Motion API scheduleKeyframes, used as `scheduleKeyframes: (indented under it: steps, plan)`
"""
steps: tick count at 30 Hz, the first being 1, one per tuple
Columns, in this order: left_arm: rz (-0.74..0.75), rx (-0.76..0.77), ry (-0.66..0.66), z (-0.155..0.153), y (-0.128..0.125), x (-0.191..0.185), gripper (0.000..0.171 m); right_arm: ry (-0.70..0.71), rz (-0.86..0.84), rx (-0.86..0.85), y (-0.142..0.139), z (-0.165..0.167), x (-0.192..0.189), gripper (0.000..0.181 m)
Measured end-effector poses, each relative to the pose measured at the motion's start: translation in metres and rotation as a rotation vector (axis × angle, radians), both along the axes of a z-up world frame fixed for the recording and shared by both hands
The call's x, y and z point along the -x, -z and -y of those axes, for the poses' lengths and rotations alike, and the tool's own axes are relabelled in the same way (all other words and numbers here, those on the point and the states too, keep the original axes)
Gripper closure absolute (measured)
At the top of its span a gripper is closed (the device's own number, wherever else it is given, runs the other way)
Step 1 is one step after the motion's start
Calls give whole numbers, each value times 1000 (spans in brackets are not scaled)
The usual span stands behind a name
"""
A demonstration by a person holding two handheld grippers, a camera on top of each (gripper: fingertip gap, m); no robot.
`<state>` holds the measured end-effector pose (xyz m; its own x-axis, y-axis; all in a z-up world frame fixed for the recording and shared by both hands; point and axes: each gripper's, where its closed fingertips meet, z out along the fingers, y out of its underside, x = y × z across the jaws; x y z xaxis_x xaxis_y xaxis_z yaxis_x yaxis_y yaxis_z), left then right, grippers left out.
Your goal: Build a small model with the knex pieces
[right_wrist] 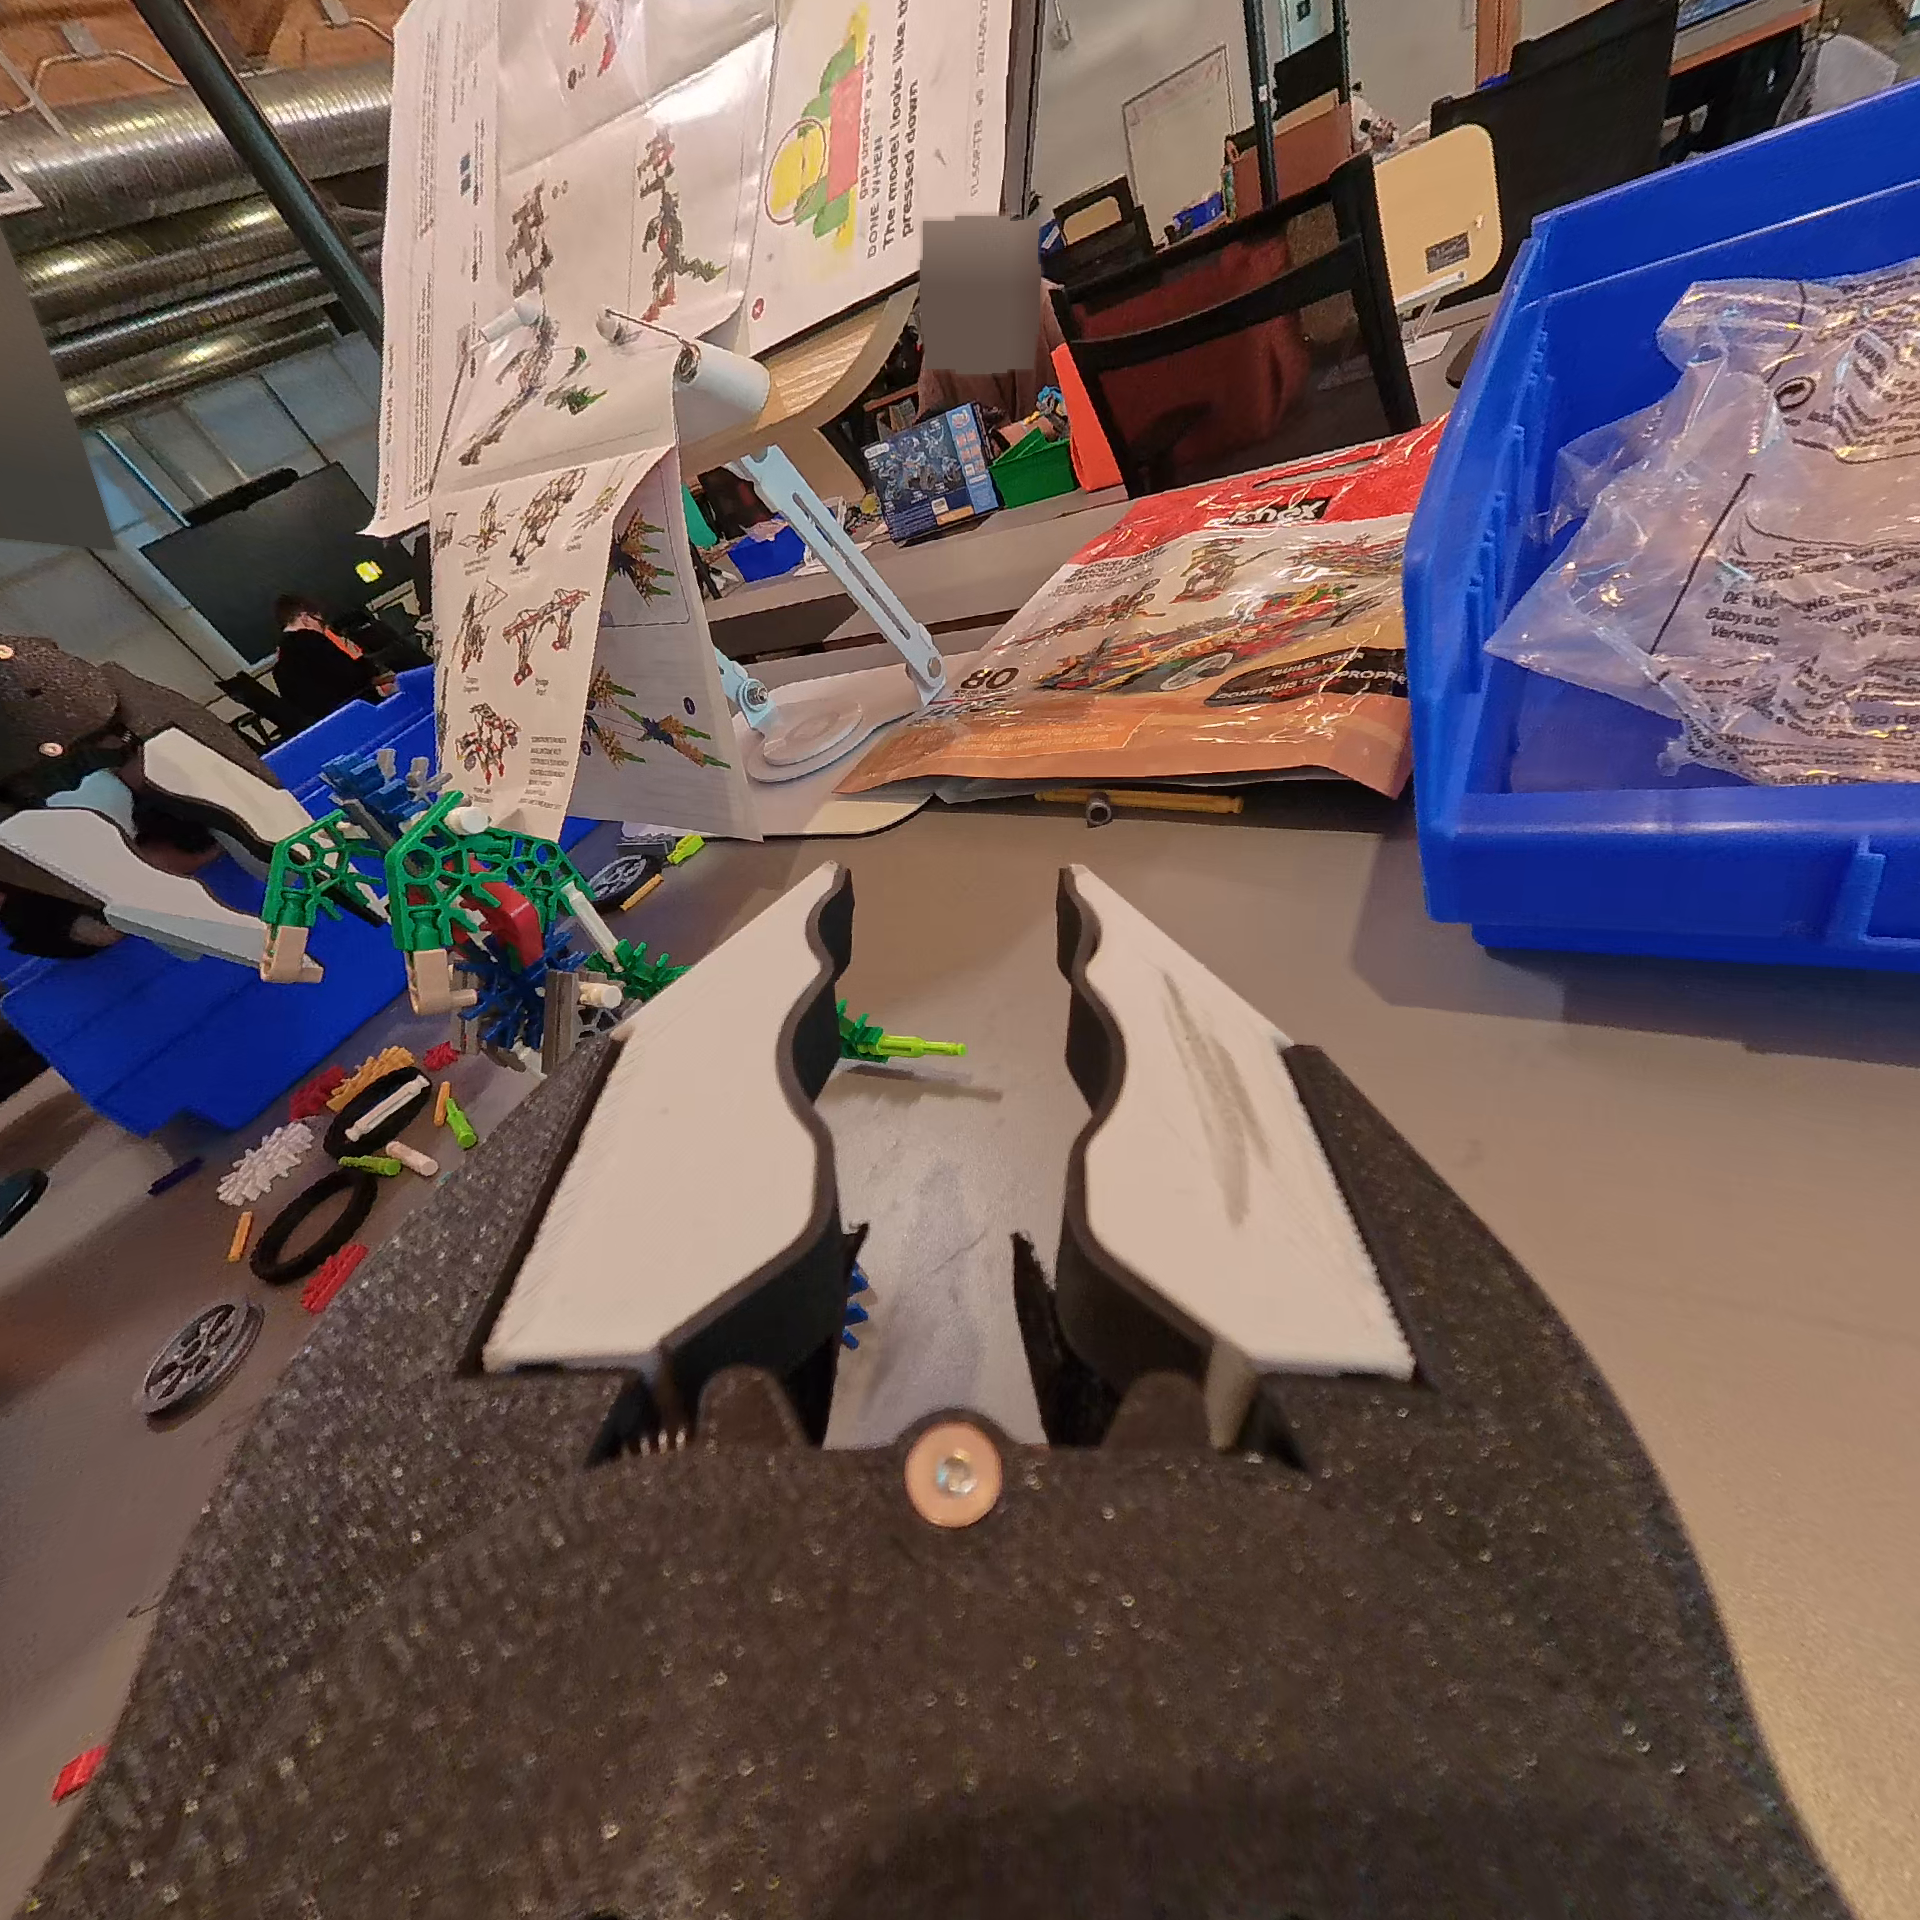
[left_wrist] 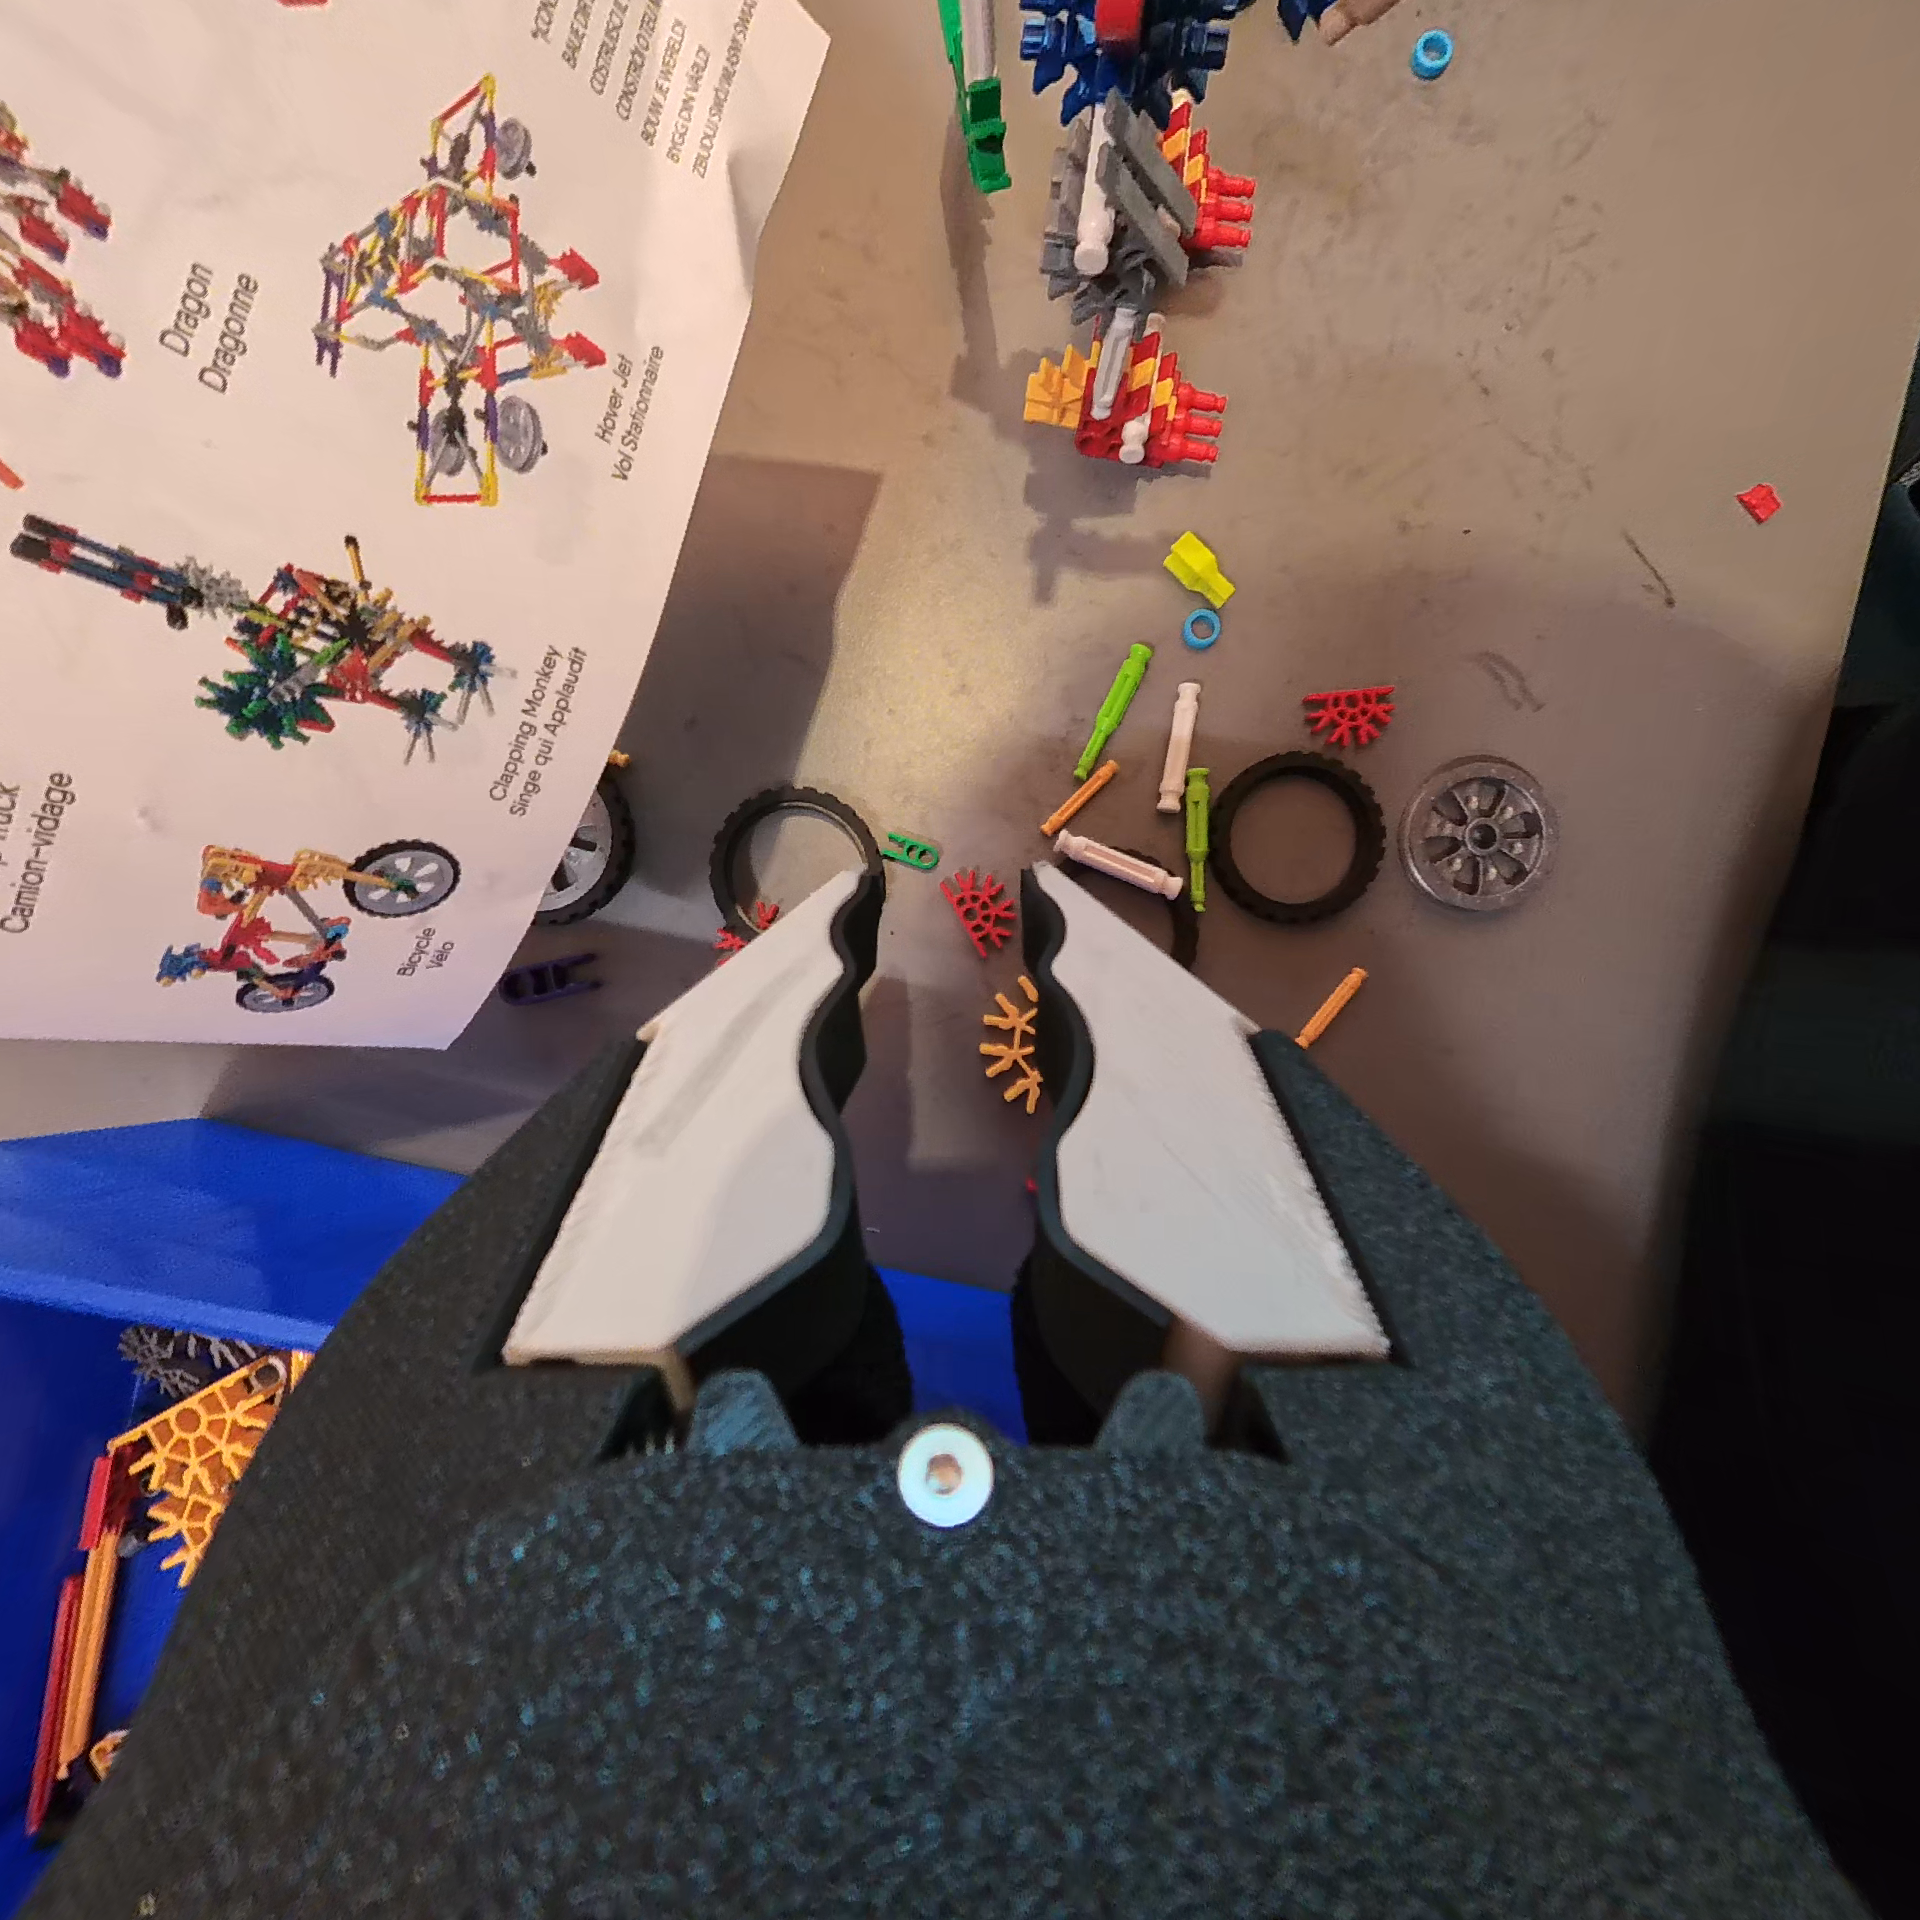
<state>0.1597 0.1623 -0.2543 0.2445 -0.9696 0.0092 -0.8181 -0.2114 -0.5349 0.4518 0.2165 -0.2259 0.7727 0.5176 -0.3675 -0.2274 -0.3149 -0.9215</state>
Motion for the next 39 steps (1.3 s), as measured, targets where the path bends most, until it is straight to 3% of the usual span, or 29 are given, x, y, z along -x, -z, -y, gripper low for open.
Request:
scheduleKeyframes:
  steps: [5,12,21,30,39]
  plan:
    - [30,-25,-3,-1,-6,1,147,4,4,1,0,0,0,142]
    - [157,-41,-50,-3,-34,8,148,4,12,6,1,-1,0,142]
    - [186,-124,-171,-31,-60,56,149,5,17,13,3,-1,1,142]
    - [94,-150,-257,-46,-48,96,150,5,21,16,3,-2,1,142]
    - [19,-79,-338,-51,-15,119,149,5,21,16,3,-2,1,142]
